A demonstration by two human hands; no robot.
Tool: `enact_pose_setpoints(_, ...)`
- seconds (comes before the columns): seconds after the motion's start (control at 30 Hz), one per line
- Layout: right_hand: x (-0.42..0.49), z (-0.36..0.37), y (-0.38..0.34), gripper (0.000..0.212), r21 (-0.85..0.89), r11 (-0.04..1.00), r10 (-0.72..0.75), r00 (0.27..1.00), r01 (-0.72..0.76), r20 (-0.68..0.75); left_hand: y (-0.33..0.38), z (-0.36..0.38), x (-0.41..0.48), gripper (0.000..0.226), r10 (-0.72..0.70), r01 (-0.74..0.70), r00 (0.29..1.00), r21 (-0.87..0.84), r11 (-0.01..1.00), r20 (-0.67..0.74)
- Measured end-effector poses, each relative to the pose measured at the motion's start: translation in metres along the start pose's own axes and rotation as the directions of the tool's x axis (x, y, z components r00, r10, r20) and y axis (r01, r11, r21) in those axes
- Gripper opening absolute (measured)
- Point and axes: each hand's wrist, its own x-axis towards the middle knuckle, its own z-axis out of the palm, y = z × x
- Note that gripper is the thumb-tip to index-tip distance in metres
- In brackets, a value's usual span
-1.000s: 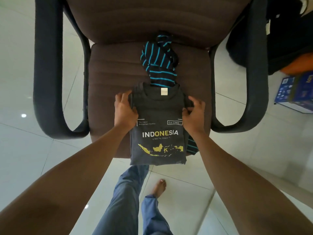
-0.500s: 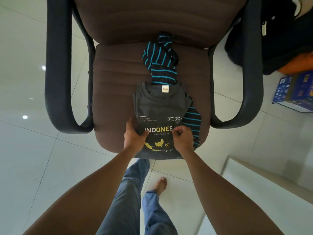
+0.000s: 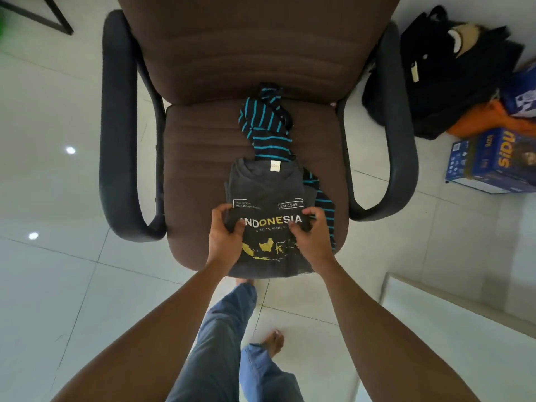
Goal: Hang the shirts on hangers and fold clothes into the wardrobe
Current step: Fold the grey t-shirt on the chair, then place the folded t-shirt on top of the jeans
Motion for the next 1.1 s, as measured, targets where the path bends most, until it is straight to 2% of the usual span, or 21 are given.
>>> enact_pose_setpoints(0.13, -0.017, -0.023, -0.027, 0.016, 0.047, 0.999, -0.019, 0.994, 0.014, 0.108, 0.032, -0.022, -0.01, 0.03, -0.046, 0.045, 0.987, 0.008, 0.999, 0.155)
enact_pose_setpoints(0.23, -0.04, -0.046, -0.037, 0.028, 0.211, 0.975, 0.044, 0.992, -0.069, 0.119, 0.055, -0.032, -0.027, 0.032, -0.056, 0.06, 0.979, -0.018, 0.998, 0.196)
enact_pose_setpoints(0.3, -0.064, -0.062, -0.039, 0.033, 0.301, 0.949, 0.076, 0.994, -0.097, 0.082, 0.072, -0.032, -0.047, 0.039, -0.017, 0.02, 0.973, -0.01, 1.0, 0.231)
enact_pose_setpoints(0.43, -0.128, -0.092, -0.014, 0.029, 0.394, 0.917, 0.086, 0.995, -0.061, -0.046, 0.09, -0.017, -0.102, 0.049, 0.085, -0.099, 0.938, 0.026, 0.995, 0.336)
enact_pose_setpoints(0.57, -0.212, -0.113, 0.048, 0.03, 0.585, 0.811, 0.153, 0.973, -0.024, -0.172, 0.082, 0.009, -0.168, 0.052, 0.154, -0.238, 0.854, 0.11, 0.965, 0.496)
enact_pose_setpoints(0.7, -0.33, -0.125, 0.12, 0.029, 0.709, 0.702, 0.261, 0.906, 0.058, -0.332, 0.056, 0.045, -0.264, 0.054, 0.172, -0.372, 0.691, 0.141, 0.917, 0.702)
enact_pose_setpoints(0.8, -0.435, -0.124, 0.17, 0.027, 0.765, 0.63, 0.362, 0.821, 0.133, -0.441, 0.025, 0.066, -0.347, 0.056, 0.131, -0.47, 0.533, 0.163, 0.868, 0.836)
enact_pose_setpoints(0.97, -0.611, -0.108, 0.238, 0.035, 0.774, 0.587, 0.528, 0.613, 0.237, -0.588, -0.037, 0.097, -0.477, 0.065, 0.007, -0.648, 0.251, 0.163, 0.744, 0.968)
enact_pose_setpoints(1.1, -0.74, -0.083, 0.275, 0.041, 0.762, 0.56, 0.628, 0.434, 0.325, -0.646, -0.087, 0.11, -0.587, 0.072, -0.1, -0.732, 0.027, 0.088, 0.676, 0.995)
